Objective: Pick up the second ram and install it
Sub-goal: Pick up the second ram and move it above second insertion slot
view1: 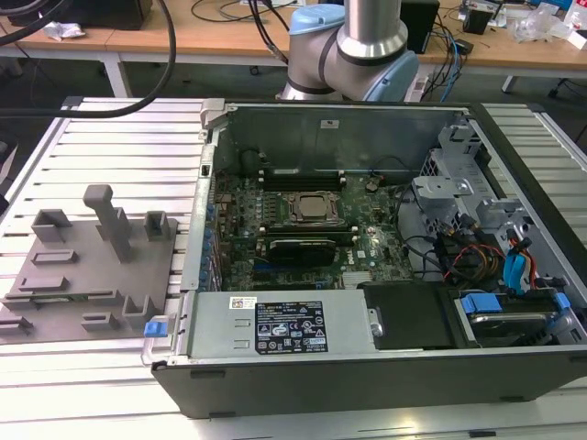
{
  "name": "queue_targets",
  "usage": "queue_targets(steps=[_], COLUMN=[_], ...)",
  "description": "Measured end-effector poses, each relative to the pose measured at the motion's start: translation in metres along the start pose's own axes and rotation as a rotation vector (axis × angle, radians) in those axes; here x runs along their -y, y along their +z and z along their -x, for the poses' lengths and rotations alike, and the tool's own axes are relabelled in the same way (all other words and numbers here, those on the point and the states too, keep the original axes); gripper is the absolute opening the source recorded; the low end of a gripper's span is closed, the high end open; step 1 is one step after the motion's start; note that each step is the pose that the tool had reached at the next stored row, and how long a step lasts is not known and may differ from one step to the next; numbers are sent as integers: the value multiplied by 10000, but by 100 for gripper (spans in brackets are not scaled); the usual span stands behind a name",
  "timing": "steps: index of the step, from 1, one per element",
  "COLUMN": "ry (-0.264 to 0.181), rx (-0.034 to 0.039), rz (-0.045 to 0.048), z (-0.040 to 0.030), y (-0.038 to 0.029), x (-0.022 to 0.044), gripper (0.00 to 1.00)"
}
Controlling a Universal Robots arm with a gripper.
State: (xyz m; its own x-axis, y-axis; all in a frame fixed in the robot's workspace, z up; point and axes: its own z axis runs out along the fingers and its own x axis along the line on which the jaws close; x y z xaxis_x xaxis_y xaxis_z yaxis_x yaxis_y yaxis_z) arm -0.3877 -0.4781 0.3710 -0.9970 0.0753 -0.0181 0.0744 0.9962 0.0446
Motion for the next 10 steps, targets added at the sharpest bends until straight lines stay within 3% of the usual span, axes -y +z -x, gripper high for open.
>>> queue_targets(steps=[6,10], ry=[-10,-439], rx=[0,-20], rz=[0,8], z=[1,1], y=[0,0], x=[0,0], gripper=[11,11])
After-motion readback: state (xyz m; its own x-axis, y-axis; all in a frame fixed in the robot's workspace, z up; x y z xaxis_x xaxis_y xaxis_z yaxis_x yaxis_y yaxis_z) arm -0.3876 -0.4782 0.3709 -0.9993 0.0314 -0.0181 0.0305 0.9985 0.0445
